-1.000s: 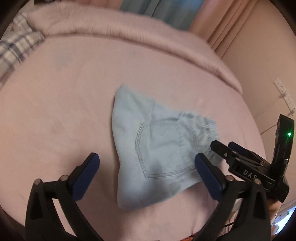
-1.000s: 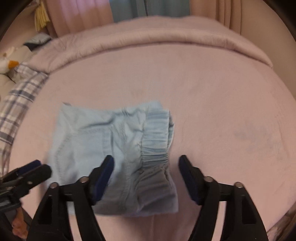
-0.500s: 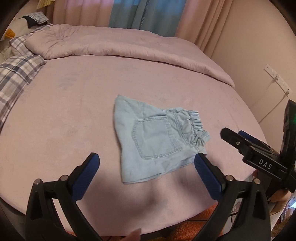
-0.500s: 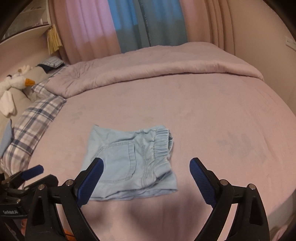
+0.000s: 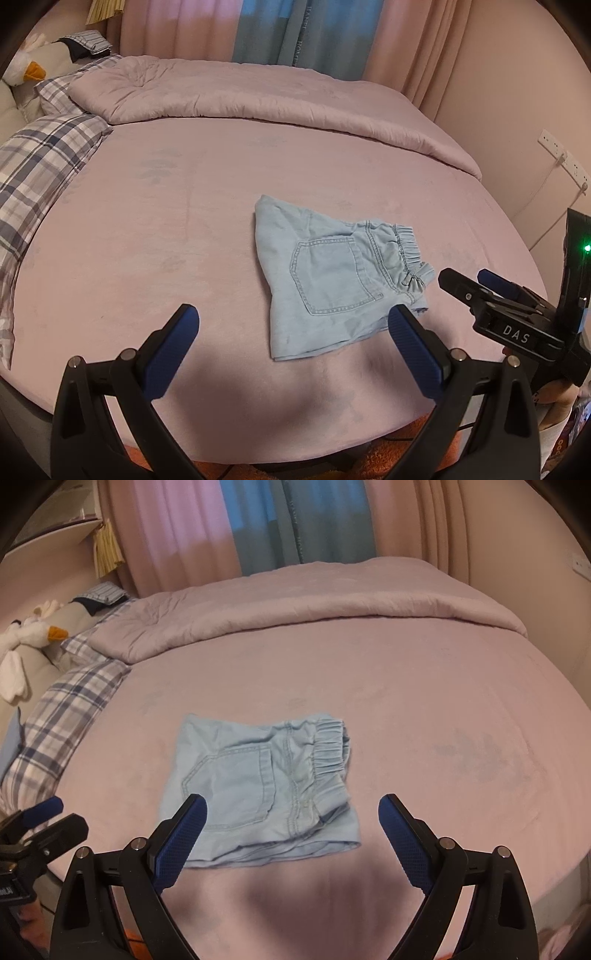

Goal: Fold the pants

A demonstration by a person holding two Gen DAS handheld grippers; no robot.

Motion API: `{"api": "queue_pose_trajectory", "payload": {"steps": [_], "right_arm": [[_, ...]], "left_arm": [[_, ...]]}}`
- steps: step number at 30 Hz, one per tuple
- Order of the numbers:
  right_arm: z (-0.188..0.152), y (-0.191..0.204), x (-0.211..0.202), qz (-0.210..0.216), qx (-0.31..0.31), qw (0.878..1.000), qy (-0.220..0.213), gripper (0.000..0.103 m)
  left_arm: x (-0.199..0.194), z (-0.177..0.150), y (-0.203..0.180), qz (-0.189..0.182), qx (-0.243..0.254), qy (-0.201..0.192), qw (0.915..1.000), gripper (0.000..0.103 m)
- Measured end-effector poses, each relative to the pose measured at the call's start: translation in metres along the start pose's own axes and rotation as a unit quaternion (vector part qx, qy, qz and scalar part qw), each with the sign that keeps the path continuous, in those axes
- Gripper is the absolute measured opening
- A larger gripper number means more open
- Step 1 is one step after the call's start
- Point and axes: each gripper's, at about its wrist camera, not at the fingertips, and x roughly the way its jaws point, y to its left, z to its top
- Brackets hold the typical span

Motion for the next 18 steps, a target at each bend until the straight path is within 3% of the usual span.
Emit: {"api": "queue_pose_trajectory", "payload": {"steps": [18], "right_arm": [[-0.0028, 0.0058, 0.0000, -0.005, -0.008, 1.000, 0.006, 0.094]], "left_arm": [[0.0033, -0.0061, -0.0051, -0.012, -0.003, 0.020, 0.9997, 0.102]]}}
